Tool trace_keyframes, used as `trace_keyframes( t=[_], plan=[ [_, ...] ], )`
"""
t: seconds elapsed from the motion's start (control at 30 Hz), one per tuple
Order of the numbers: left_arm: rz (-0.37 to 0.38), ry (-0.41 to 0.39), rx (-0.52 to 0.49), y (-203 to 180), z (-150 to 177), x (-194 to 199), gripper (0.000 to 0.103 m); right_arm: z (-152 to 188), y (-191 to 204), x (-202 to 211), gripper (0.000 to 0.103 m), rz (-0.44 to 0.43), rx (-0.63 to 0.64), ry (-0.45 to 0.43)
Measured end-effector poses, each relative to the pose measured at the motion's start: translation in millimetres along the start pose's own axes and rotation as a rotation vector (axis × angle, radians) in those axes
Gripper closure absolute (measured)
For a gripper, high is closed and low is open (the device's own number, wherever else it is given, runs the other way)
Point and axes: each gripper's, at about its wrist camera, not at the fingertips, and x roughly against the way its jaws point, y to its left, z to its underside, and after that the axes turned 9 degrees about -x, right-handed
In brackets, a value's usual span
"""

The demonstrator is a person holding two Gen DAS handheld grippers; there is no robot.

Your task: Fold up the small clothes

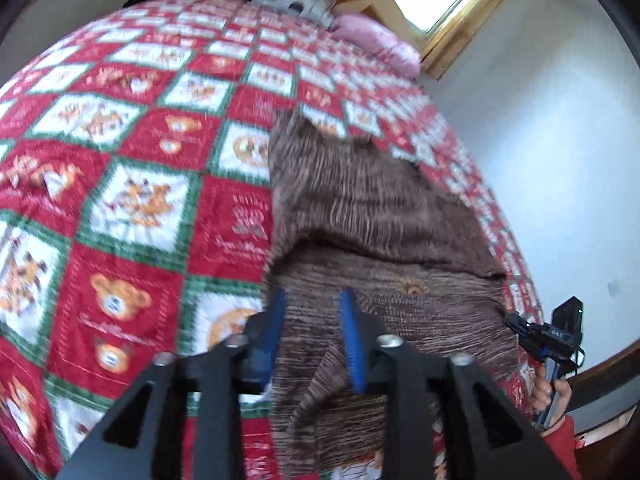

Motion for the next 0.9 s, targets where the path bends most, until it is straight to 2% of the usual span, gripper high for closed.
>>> trace_keyframes(
  t=[0.03,0.07,0.1,0.13,0.2,0.33,0.4,0.53,0.67,0.7,0.73,0.77,0.8,0.9],
  plan=[
    [0.004,-0.027,-0.037,-1.4,3.8,8.5,0.046,1.2,0.0,3.5,0.091,-0.023,-0.003,-0.015],
    [0.006,-0.048,-0.084,-5.7,6.9,14.5,0.039,3.5,1.2,7.5,0.086,-0.038,0.006,-0.028],
    [0.002,-0.065,-0.136,-11.4,10.5,18.1,0.024,7.1,3.6,12.9,0.068,-0.054,0.025,-0.048],
    [0.002,-0.077,-0.196,-19.5,14.5,20.0,0.011,13.3,7.3,20.5,0.043,-0.058,0.05,-0.082],
    [0.027,-0.086,-0.3,-36.4,18.7,15.1,0.001,24.6,14.0,32.4,0.025,-0.039,0.094,-0.151],
    [0.051,-0.039,-0.418,-59.1,21.2,-15.1,0.0,41.7,29.9,46.2,0.025,0.094,0.208,-0.237],
    [0.022,0.004,-0.463,-64.3,22.7,-33.3,0.0,49.4,34.9,52.3,0.025,0.146,0.266,-0.28],
    [0.016,0.076,-0.495,-67.1,29.6,-57.1,0.0,67.8,50.2,60.3,0.025,0.257,0.433,-0.346],
    [-0.087,0.042,-0.574,-75.0,41.4,-56.0,0.002,73.6,53.5,57.1,0.025,0.391,0.564,-0.37],
    [-0.118,0.031,-0.6,-77.6,43.9,-55.9,0.011,72.9,53.2,54.3,0.025,0.41,0.582,-0.36],
    [-0.143,0.035,-0.622,-79.4,45.7,-58.0,0.029,70.8,52.9,50.1,0.025,0.415,0.591,-0.343],
    [-0.146,0.048,-0.619,-78.1,44.0,-60.9,0.036,69.5,52.9,46.6,0.025,0.411,0.593,-0.329],
    [-0.127,0.063,-0.596,-76.0,42.7,-63.3,0.041,64.7,52.7,40.4,0.025,0.406,0.596,-0.312],
    [-0.109,0.056,-0.541,-70.6,38.2,-64.2,0.041,54.4,55.3,23.5,0.025,0.437,0.608,-0.298]
  ],
)
